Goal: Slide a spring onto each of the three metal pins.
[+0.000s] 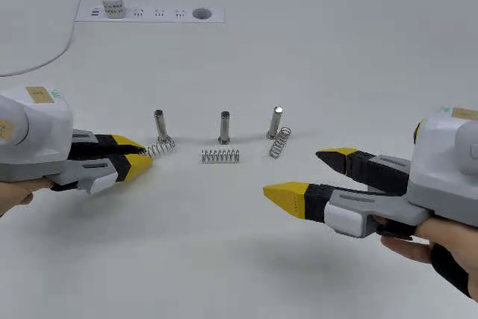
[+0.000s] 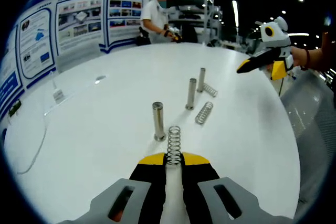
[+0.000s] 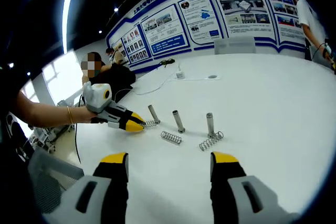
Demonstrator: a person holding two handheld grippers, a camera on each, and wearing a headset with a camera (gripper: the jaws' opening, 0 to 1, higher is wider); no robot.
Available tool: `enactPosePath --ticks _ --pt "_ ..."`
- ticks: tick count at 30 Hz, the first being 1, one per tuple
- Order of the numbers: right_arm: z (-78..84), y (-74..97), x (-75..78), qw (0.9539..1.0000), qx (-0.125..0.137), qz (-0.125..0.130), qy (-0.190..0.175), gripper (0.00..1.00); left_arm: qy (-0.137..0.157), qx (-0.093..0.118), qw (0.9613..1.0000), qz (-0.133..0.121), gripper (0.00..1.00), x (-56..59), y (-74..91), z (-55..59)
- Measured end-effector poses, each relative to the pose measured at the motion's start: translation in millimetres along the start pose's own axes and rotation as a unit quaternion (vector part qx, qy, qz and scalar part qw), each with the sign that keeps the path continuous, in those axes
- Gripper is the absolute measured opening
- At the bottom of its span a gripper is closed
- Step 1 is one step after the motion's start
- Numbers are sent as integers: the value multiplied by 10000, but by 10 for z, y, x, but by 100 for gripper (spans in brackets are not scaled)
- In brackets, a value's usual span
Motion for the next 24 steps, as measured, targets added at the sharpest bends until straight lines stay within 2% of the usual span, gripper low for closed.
enactPosePath --ticks 5,10,13,18,20,24 --pt "-22 -5 -67 10000 57 -55 -34 62 62 141 9998 -101 9 39 120 -70" --pt "-65 -33 -165 9998 113 -155 -55 61 245 405 9986 -224 10 109 234 -177" --pt "-97 -52 -225 9996 143 -236 -78 60 499 629 9965 -247 10 172 294 -252" --pt "-154 -97 -304 9988 217 -383 -218 57 530 819 9947 -321 10 271 397 -354" --pt "-189 -118 -357 9979 291 -490 -320 56 598 973 9928 -369 10 314 446 -416" --pt "-256 -177 -482 9951 452 -688 -544 55 637 1120 9905 -478 10 397 522 -498"
Point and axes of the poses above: the centre of the closed fingertips' face, and the gripper's own axes: y roughly backward along the fingers, x roughly to its right, z roughly out of its underside, the point moved 2 cm from there along y, roughly backward along the fingers, and after that the axes turned 11 degrees about -y, right-handed, at the moved point
